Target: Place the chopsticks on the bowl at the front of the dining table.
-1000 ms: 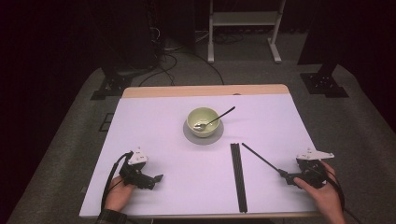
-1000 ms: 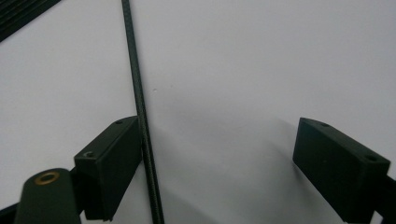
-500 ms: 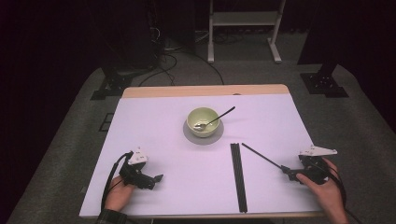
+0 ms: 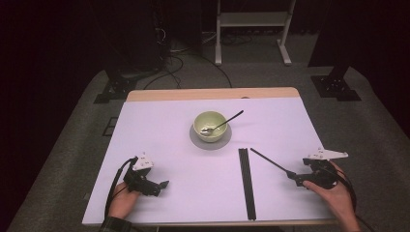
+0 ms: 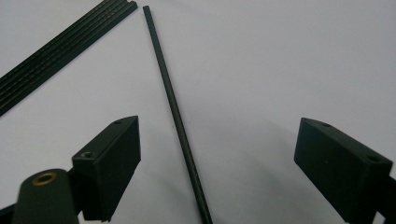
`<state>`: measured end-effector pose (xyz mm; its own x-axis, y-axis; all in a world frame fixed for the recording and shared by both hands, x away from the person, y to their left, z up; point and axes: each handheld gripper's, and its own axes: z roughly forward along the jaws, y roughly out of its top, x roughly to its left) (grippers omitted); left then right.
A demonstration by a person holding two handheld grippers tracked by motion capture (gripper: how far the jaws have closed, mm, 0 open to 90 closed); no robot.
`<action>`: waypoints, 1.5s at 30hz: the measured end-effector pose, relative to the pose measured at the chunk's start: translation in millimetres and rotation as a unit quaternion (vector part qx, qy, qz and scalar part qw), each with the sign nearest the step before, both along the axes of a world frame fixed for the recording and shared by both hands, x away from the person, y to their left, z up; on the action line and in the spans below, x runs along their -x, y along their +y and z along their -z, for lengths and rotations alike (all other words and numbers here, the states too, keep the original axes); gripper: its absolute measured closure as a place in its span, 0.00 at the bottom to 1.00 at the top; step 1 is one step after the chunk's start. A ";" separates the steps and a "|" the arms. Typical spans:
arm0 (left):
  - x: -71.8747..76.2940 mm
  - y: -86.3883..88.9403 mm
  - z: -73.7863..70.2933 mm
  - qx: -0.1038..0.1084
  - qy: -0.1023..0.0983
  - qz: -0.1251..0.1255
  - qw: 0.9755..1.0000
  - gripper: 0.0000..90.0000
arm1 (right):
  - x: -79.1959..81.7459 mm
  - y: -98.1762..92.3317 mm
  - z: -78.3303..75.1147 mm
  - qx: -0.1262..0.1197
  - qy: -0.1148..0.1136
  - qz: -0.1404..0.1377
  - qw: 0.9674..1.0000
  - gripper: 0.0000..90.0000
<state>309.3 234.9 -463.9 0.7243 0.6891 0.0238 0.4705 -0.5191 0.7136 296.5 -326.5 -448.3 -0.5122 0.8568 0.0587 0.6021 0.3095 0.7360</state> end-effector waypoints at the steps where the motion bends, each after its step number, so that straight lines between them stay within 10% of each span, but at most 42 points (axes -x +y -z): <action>1: 0.0 0.0 0.0 0.000 0.000 0.000 1.000 0.00 | -1.0 0.7 0.2 0.001 0.001 -0.001 1.000 0.15; 24: 0.0 0.0 0.0 0.000 0.000 0.000 1.000 0.00 | -21.1 22.5 -8.5 0.008 -0.027 -0.026 0.999 0.29; 45: 0.0 0.0 0.0 0.000 0.000 0.000 1.000 0.00 | -30.1 27.9 -0.4 0.006 0.006 -0.079 0.997 0.80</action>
